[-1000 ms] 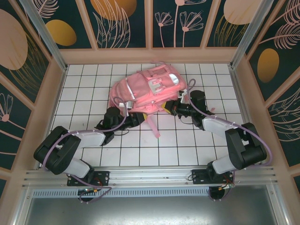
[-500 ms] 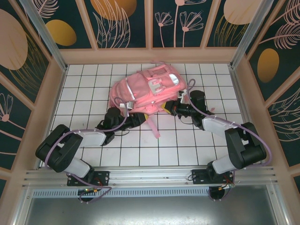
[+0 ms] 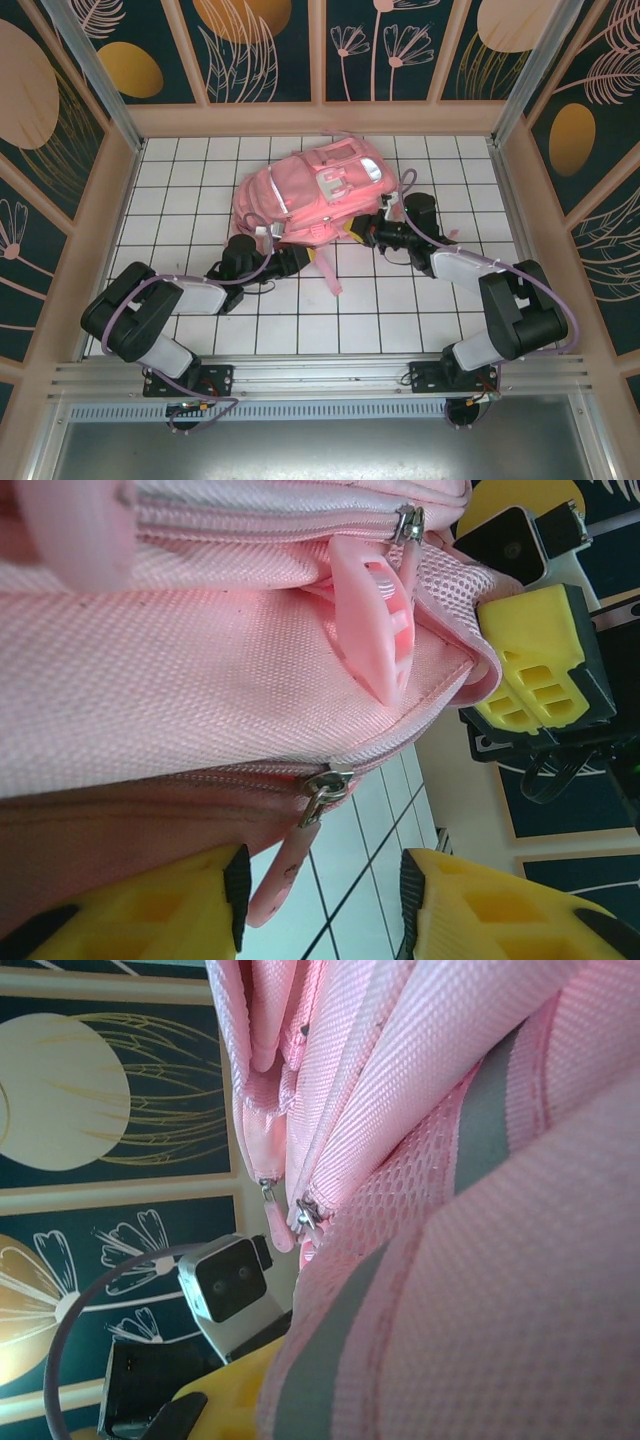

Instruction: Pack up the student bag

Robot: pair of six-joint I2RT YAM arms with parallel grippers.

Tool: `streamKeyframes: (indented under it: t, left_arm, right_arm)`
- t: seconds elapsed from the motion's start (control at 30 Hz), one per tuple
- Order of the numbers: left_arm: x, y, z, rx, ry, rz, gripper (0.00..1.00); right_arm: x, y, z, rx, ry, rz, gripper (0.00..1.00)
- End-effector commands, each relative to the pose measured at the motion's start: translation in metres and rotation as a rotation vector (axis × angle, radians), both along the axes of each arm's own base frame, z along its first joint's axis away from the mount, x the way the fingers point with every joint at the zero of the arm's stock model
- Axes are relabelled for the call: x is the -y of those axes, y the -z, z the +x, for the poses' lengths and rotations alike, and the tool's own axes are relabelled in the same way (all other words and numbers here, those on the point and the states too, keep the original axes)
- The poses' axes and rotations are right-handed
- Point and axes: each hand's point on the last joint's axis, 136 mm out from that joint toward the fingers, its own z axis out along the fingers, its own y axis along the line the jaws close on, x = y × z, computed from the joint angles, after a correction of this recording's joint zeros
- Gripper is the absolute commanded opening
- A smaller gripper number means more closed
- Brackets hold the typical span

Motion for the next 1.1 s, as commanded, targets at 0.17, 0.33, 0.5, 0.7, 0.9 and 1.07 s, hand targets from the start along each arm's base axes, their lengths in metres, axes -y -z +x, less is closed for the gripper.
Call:
streamKeyframes:
  t: [0.17,0.33,0.5,0.7,0.9,1.07]
  left_arm:
    - [0.003,-0.003,0.0,-0.015,-0.002,-0.027,0.5]
    - [-0.001,0.0,-0.003,-0.022,-0.016,-0.029,0.5]
    - [-0.003,0.002,-0.002,-0.023,-0.027,-0.035,0.52]
    - [0.001,-0.005,0.006,-0.002,-0.037,-0.051,0.51]
    - [0.006,-0.013,0.015,0.017,-0.043,-0.07,0.48]
    - [0.007,-0.015,0.02,0.032,-0.054,-0.08,0.39]
  right_arm:
    - [-0.028,-0.085,0.002,0.189,-0.022,0.147,0.0]
    - [-0.026,-0.088,0.003,0.18,0.001,0.159,0.0]
    - [-0.026,-0.094,0.004,0.172,0.008,0.184,0.0]
    - [-0.026,-0.101,0.002,0.173,0.012,0.198,0.0]
    - [-0.026,-0.106,-0.001,0.174,0.012,0.21,0.0]
    - [-0.028,-0.109,-0.002,0.171,0.012,0.217,0.0]
